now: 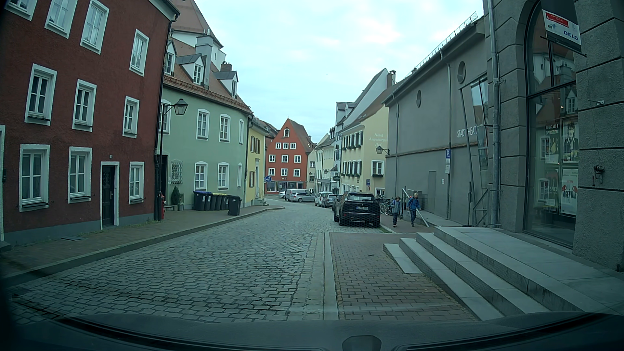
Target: Follow the waypoints while adhering to traffic rules and regulations
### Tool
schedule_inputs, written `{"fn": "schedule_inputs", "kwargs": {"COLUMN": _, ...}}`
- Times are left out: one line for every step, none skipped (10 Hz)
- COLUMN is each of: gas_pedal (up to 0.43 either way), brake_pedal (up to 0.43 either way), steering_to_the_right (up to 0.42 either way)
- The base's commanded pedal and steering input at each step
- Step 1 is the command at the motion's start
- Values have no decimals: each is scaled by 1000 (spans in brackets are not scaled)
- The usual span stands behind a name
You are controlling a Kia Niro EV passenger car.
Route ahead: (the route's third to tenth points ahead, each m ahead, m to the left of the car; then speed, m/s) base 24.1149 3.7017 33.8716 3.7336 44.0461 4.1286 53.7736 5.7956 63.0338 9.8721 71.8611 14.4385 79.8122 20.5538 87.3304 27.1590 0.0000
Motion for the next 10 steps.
{"fn": "schedule_inputs", "kwargs": {"gas_pedal": 0, "brake_pedal": 311, "steering_to_the_right": -217}}
{"fn": "schedule_inputs", "kwargs": {"gas_pedal": 0, "brake_pedal": 311, "steering_to_the_right": -217}}
{"fn": "schedule_inputs", "kwargs": {"gas_pedal": 0, "brake_pedal": 311, "steering_to_the_right": -217}}
{"fn": "schedule_inputs", "kwargs": {"gas_pedal": 0, "brake_pedal": 311, "steering_to_the_right": -217}}
{"fn": "schedule_inputs", "kwargs": {"gas_pedal": 0, "brake_pedal": 311, "steering_to_the_right": -217}}
{"fn": "schedule_inputs", "kwargs": {"gas_pedal": 0, "brake_pedal": 311, "steering_to_the_right": -217}}
{"fn": "schedule_inputs", "kwargs": {"gas_pedal": 0, "brake_pedal": 311, "steering_to_the_right": -217}}
{"fn": "schedule_inputs", "kwargs": {"gas_pedal": 0, "brake_pedal": 311, "steering_to_the_right": -217}}
{"fn": "schedule_inputs", "kwargs": {"gas_pedal": 0, "brake_pedal": 311, "steering_to_the_right": -217}}
{"fn": "schedule_inputs", "kwargs": {"gas_pedal": 0, "brake_pedal": 305, "steering_to_the_right": -217}}
